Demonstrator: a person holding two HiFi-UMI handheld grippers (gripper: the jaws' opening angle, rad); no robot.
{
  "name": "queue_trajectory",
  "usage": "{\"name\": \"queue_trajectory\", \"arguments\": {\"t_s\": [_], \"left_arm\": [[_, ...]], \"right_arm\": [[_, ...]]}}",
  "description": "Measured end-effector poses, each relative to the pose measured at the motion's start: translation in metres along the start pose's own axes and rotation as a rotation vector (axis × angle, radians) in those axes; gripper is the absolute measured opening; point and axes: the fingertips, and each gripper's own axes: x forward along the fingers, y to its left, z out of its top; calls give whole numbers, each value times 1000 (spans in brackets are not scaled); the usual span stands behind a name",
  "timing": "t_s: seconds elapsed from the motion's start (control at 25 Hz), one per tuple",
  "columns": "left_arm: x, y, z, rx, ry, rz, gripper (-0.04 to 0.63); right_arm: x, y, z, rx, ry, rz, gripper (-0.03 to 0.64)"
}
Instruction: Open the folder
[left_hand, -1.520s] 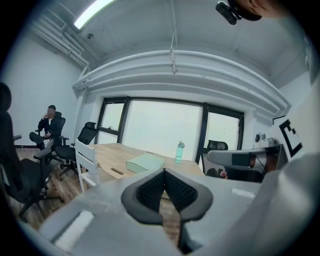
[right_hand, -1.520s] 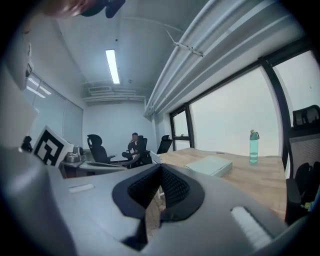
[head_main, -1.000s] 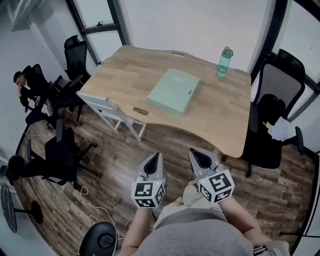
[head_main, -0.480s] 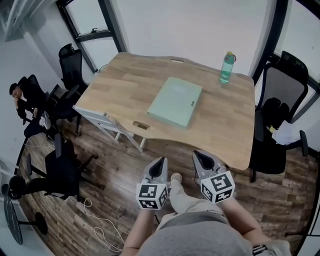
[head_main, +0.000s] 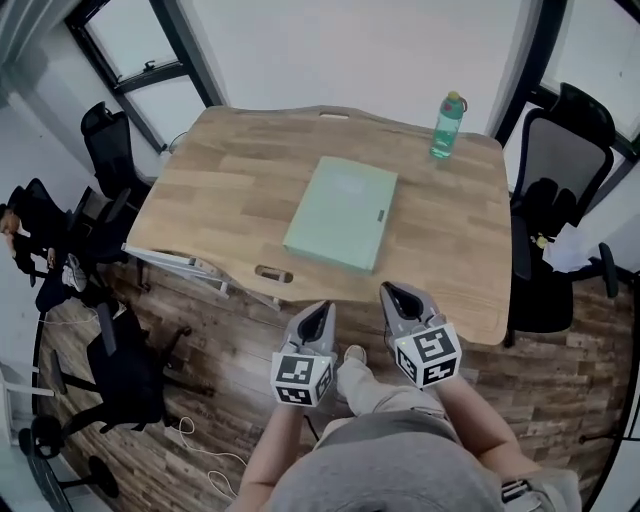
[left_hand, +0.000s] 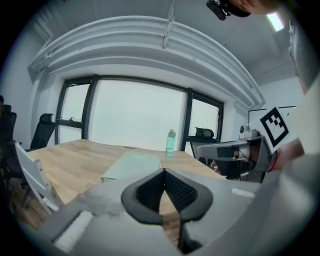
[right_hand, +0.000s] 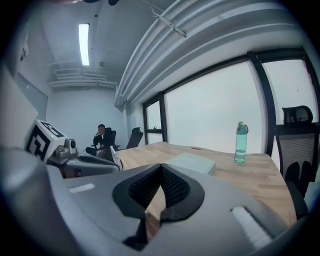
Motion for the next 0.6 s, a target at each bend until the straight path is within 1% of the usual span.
{"name": "queue_trajectory", "arguments": {"t_s": [0.2, 0.4, 0.52, 0.6], "left_arm": [[39, 19, -3, 11, 63, -65, 2], [74, 30, -12, 38, 124, -136, 2], [95, 32, -14, 75, 152, -180, 2], [108, 32, -20, 107, 185, -220, 2]], "right_arm": [[35, -28, -8, 21, 34, -65, -2], [64, -51, -26, 46, 82, -120, -2], [81, -64, -37, 63, 114, -133, -2], [91, -69, -46, 69, 149, -135, -2]]}}
